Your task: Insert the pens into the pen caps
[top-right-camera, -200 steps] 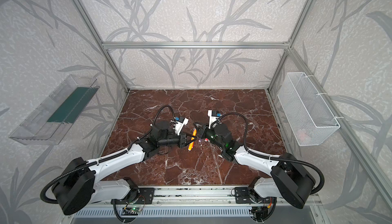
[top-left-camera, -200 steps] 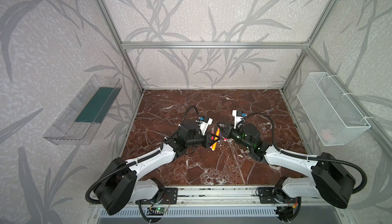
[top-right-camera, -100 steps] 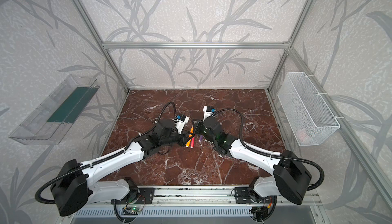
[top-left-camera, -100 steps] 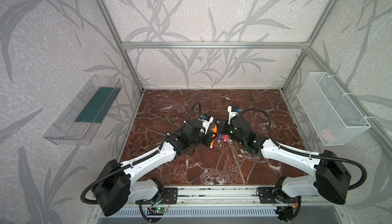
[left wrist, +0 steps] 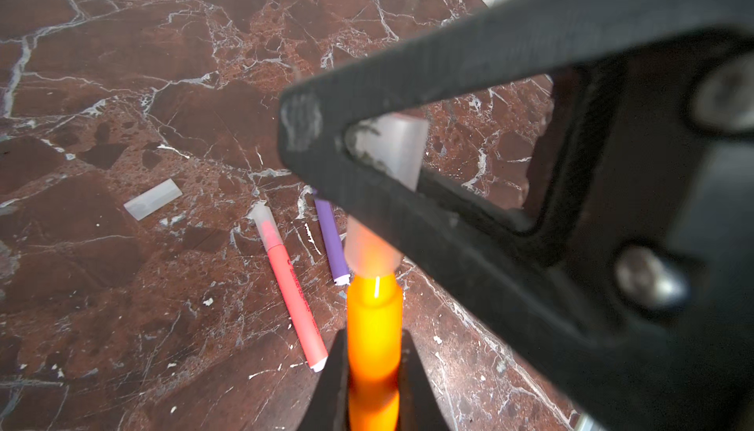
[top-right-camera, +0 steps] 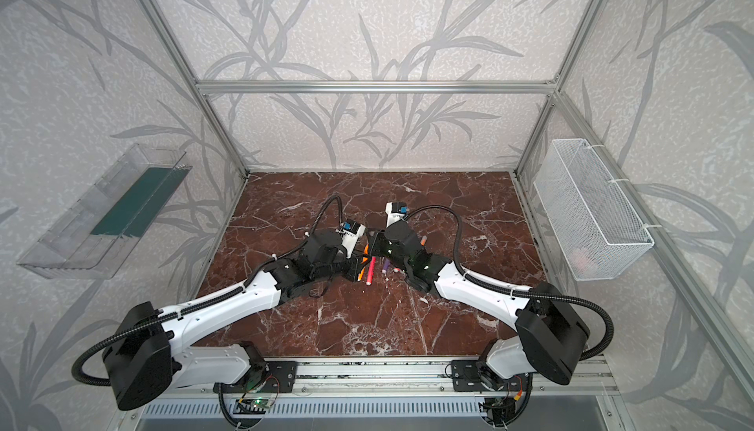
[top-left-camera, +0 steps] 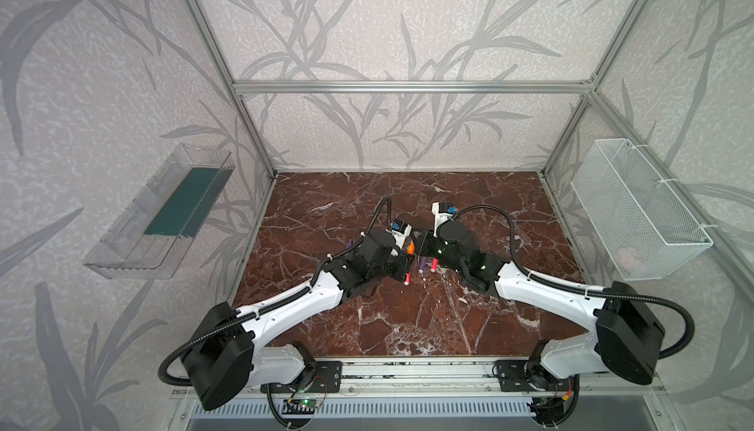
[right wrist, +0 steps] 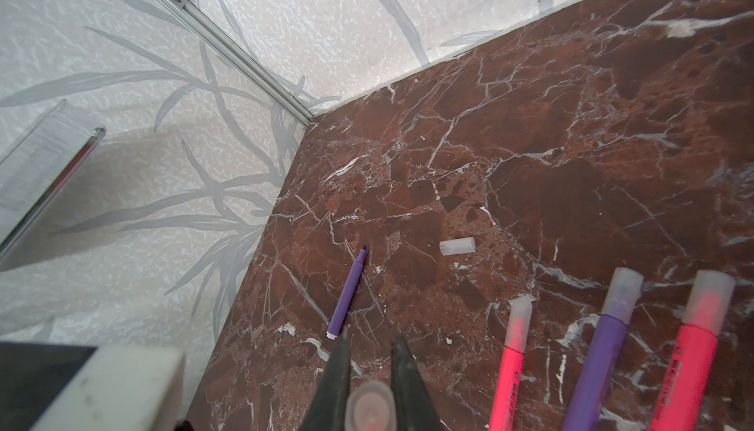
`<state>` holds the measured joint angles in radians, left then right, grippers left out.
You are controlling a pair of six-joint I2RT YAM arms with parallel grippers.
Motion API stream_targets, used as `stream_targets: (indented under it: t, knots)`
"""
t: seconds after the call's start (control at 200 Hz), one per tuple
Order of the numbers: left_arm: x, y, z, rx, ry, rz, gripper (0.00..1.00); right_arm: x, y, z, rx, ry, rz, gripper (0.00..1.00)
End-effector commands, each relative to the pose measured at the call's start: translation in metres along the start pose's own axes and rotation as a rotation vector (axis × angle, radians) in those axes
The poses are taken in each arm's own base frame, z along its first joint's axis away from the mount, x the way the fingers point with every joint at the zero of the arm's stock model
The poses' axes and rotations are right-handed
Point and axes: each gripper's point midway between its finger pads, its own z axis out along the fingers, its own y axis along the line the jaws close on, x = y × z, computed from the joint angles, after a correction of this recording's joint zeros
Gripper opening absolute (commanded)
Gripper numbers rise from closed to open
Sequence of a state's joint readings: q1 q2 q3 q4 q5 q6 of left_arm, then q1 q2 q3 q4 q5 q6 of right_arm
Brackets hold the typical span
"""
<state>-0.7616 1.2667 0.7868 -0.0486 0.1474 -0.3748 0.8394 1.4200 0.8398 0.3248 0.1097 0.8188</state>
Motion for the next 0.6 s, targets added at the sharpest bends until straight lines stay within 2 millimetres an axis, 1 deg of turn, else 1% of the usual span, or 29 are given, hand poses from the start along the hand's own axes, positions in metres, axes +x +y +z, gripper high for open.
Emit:
stream_targets:
  t: [0.0,0.115,0.2,0.36,0.595]
  knots:
    - [-0.057,0.0,-0.02,0.051,-0.224,-0.075,0.0,0.035,0.022,-0.008,-0.157,0.117,0.011,0.0]
    - [-0.062,-0.007,-0.025,0.146,-0.241,-0.118,0.0,0.03,0.03,-0.017,-0.23,0.069,0.014,0.0]
    - [-0.067,-0.007,-0.029,0.201,-0.263,-0.15,0.0,0.027,0.034,-0.022,-0.28,0.044,0.029,0.0]
    - [-0.073,0.005,-0.036,0.201,-0.281,-0.166,0.0,0.027,0.042,-0.028,-0.314,0.077,0.028,0.0]
    - [-0.084,0.007,-0.049,0.22,-0.294,-0.149,0.0,0.03,0.052,-0.036,-0.339,0.13,-0.014,0.0]
